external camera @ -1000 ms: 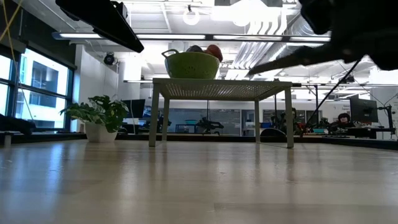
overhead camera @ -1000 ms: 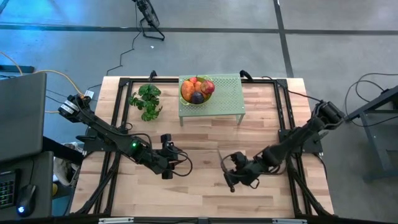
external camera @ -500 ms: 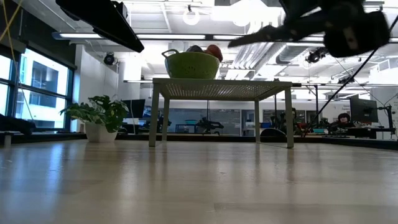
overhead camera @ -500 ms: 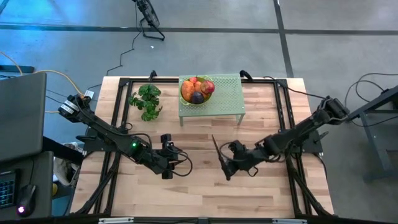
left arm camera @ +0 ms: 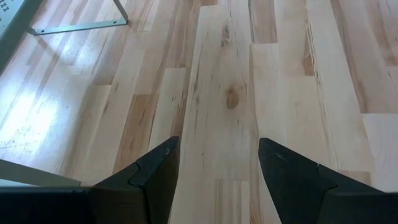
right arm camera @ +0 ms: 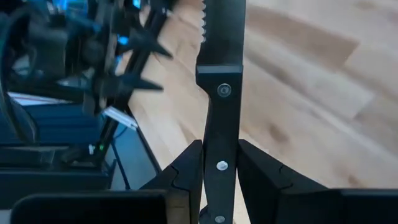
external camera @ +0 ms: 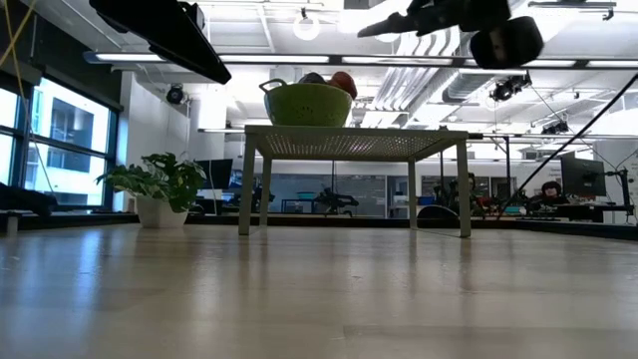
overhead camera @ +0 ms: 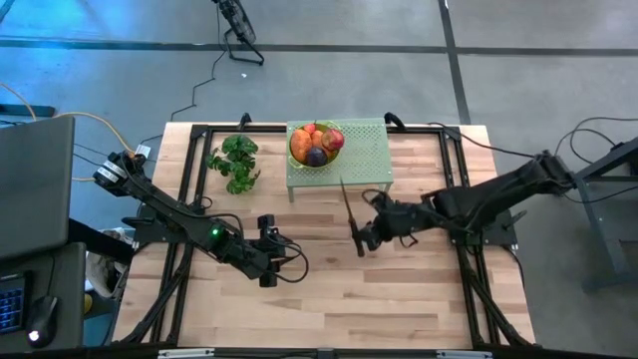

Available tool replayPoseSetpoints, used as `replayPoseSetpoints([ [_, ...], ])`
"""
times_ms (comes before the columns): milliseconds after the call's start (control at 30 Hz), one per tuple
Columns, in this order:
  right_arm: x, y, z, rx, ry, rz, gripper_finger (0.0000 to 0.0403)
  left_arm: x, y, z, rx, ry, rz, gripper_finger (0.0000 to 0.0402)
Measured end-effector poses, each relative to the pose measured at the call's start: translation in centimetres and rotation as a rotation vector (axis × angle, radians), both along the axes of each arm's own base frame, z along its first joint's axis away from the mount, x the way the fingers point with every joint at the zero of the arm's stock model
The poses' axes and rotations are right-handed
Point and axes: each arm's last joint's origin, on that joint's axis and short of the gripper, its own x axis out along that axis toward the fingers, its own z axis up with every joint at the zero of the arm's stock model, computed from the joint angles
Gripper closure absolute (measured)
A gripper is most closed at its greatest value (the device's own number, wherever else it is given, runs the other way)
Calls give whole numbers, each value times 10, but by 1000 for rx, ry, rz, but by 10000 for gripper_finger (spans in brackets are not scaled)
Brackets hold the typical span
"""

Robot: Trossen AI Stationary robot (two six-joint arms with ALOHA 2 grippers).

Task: Pick & Place Fruit
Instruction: Put the black knife on the shelf

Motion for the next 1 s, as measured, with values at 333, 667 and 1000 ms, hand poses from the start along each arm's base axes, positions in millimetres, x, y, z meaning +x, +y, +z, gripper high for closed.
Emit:
replayPoseSetpoints([
  [333,-7,-35,18,-34,-73,-58,323,0,0,0,-6,-2,4,190],
  [667,-9,-77,55,-92,-121,-123,323,0,0,0,-18,-4,13,190],
  [1000,-29,-123,83,-130,3,-293,323,0,0,0,-18,-3,13,190],
])
